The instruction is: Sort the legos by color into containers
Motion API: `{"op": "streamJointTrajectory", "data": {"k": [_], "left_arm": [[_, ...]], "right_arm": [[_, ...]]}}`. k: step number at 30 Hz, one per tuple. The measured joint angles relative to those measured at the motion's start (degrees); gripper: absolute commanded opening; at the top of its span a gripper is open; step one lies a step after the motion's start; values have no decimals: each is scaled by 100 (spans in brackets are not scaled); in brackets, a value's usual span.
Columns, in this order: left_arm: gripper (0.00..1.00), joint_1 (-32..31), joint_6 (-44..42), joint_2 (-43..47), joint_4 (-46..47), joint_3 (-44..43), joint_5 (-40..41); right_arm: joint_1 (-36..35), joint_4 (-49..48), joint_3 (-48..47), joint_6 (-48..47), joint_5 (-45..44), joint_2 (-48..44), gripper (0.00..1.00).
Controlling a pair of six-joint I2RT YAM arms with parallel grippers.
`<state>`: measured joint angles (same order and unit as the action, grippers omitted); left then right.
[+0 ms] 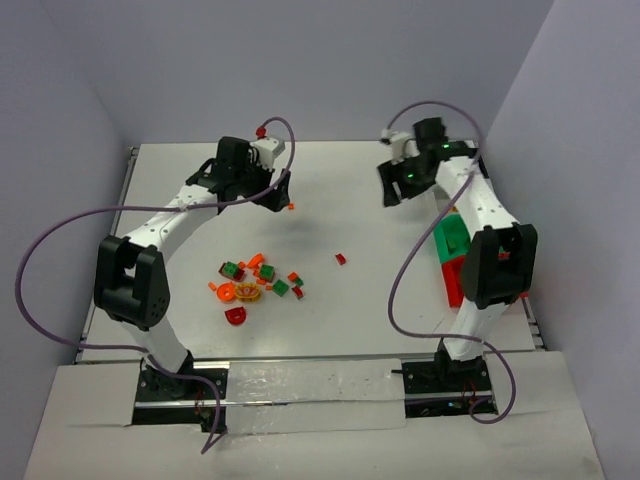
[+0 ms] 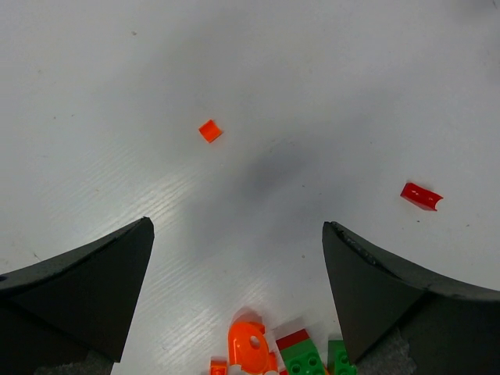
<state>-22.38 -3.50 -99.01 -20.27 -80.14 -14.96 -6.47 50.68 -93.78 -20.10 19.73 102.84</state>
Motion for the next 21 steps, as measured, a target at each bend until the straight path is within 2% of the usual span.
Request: {"op": "streamJointTrajectory", "data": {"k": [4, 9, 14, 21], "left_arm": [[99, 382, 298, 0, -24, -116, -34], [99, 780, 485, 9, -15, -186, -31], [99, 847, 567, 50, -7, -145, -31], [99, 847, 613, 156, -10, 5, -28]], "right_arm": [[-1127, -116, 751, 197, 255, -75, 67], [-1828, -109, 1260, 418, 243, -58, 72], [-2266, -187, 1322, 597, 116, -43, 72], [-2496, -353, 1309, 770, -395, 376, 70]]}}
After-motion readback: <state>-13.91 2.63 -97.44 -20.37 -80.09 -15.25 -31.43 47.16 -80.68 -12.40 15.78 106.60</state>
